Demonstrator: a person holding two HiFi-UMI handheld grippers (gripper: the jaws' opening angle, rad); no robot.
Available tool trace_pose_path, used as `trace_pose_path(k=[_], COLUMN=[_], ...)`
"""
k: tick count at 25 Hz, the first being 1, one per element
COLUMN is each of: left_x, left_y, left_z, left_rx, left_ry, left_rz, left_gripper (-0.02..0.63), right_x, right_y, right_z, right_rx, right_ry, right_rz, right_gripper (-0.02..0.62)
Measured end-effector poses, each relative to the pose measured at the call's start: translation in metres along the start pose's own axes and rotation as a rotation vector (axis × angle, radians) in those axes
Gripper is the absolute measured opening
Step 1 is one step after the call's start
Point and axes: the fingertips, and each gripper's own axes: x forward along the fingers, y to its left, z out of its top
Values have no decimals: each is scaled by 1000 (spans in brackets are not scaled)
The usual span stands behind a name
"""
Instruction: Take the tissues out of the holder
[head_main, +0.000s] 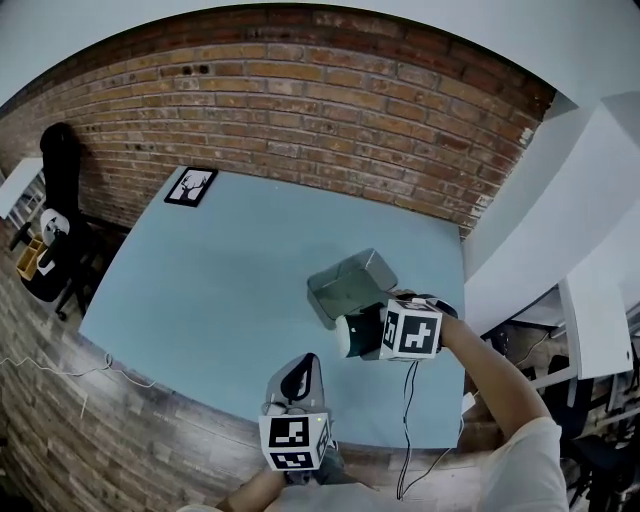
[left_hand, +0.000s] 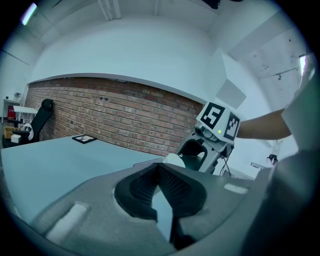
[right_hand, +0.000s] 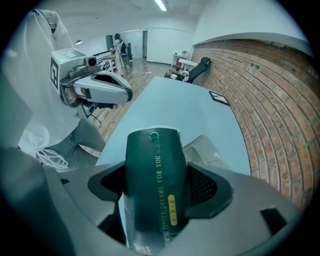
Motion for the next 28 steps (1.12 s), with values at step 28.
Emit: trace_pose_path(k=[28], left_x=[-29], left_y=[-6], left_z=[-5], left_rx=[60], left_ry=[24], left_rz=[-103], left_gripper=[8], right_x=[54], right_y=[84], right_z=[-24], right_rx=[364], right_ry=[-65], right_rz=[-41], right_gripper=[370])
